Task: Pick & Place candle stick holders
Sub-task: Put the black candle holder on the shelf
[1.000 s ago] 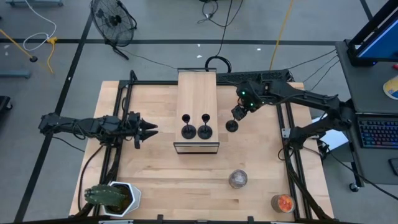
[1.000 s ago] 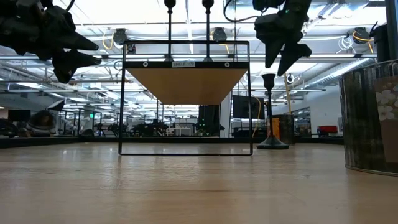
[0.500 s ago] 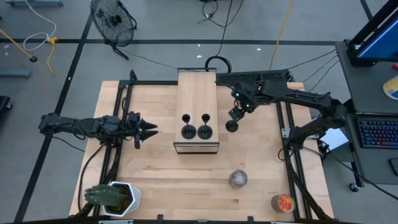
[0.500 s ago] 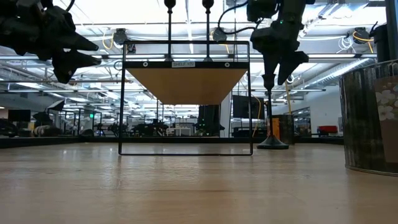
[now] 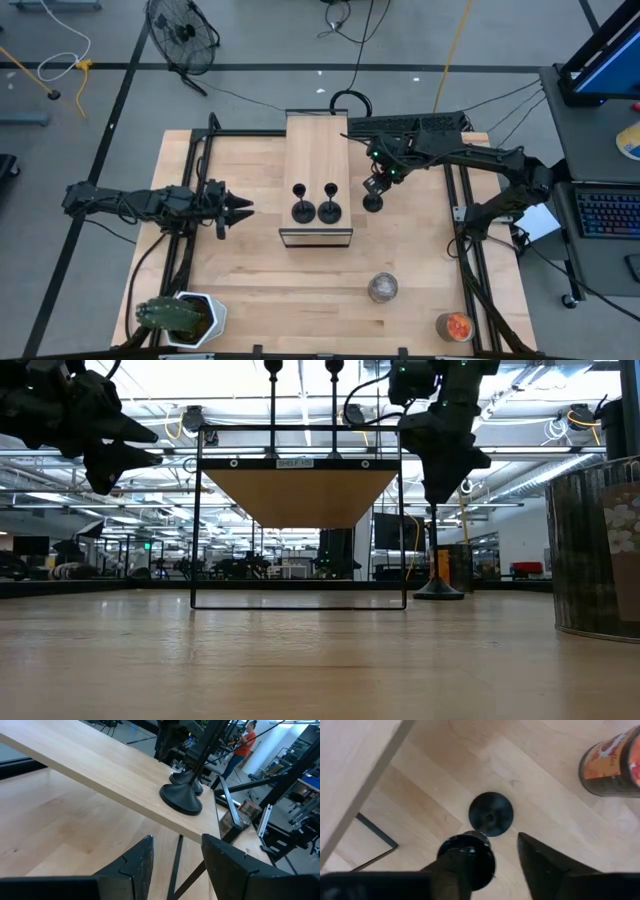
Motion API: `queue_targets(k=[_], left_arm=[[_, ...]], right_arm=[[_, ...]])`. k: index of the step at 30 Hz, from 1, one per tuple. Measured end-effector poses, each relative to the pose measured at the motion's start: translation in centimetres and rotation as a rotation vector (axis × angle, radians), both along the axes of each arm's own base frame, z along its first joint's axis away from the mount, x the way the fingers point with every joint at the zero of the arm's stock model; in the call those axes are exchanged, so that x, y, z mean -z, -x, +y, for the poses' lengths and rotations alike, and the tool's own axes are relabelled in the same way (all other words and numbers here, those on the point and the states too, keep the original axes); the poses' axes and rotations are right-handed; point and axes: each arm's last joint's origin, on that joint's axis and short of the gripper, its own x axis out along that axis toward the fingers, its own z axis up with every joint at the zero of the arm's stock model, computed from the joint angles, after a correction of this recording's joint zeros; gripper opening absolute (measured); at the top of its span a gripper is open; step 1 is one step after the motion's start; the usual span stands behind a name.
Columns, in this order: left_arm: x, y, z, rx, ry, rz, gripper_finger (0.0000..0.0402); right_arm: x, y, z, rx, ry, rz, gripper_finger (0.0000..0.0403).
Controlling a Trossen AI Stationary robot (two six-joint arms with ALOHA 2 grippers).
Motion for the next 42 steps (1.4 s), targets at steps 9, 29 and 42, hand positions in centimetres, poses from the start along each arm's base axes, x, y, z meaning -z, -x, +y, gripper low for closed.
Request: queue_targets(k=[9, 29, 42], left_arm=[[0.0, 0.0, 0.0, 0.0, -0.002, 0.001, 0.017], [0.1, 0.0, 0.0, 0.006, -0.032, 0.012, 0.017], [0.1, 0.0, 0.0, 0.009, -0.05, 0.013, 0.017]], right_arm=[[0.0, 0.1, 0.1, -0.02, -0.006, 0.004, 0.0013], [-7.7, 4.2, 2.5, 0.052, -0.003, -0.132, 0.0007], [-15.3, 6.2, 4.1, 0.055, 0.03, -0.17, 0.0007]])
